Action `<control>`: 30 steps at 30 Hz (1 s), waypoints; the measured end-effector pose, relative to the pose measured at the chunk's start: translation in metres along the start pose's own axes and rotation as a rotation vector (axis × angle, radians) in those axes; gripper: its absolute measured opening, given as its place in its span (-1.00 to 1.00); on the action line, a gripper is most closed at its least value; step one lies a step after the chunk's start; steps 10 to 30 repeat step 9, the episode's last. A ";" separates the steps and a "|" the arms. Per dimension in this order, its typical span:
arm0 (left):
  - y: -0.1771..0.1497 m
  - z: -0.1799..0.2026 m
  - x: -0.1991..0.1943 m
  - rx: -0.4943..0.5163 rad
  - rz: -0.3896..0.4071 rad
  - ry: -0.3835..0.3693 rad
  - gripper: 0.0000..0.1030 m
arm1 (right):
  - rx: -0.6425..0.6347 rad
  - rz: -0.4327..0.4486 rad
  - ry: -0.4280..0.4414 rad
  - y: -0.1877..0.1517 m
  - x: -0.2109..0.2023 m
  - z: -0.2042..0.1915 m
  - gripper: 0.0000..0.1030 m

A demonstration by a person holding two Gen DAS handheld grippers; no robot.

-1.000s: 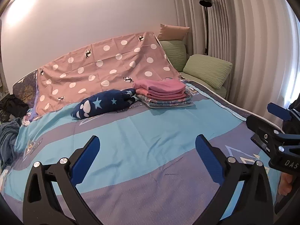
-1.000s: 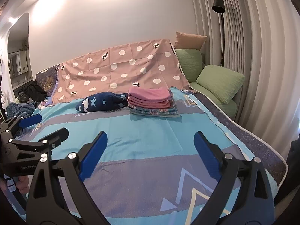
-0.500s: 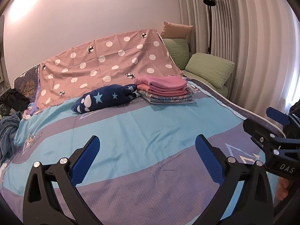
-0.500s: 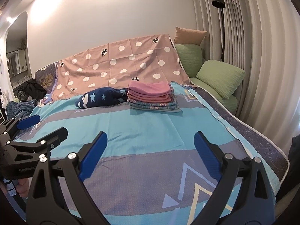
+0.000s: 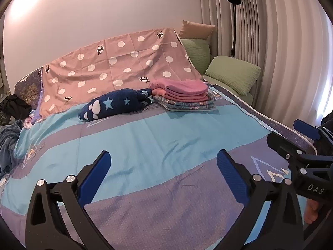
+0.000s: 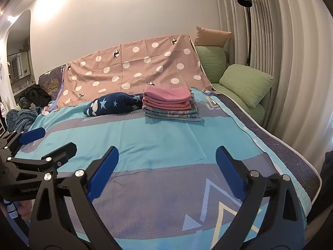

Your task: Fold small clothes

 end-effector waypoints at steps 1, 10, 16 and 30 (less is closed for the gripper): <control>-0.001 0.000 0.000 0.001 -0.002 0.000 0.97 | 0.001 -0.002 0.000 0.000 0.000 0.000 0.87; -0.003 0.000 0.003 0.004 -0.011 0.003 0.97 | -0.003 -0.008 0.000 -0.002 0.002 -0.002 0.87; -0.003 0.000 0.003 0.004 -0.011 0.003 0.97 | -0.003 -0.008 0.000 -0.002 0.002 -0.002 0.87; -0.003 0.000 0.003 0.004 -0.011 0.003 0.97 | -0.003 -0.008 0.000 -0.002 0.002 -0.002 0.87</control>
Point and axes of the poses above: each gripper's, at about its wrist camera, not at the fingertips, and x roughly the way its jaws point, z to its right, y to its top, the point moved 9 cm from there along x, roughly the way its jaws point, and after that the axes turned 8 degrees about -y, right-handed, at the moved point
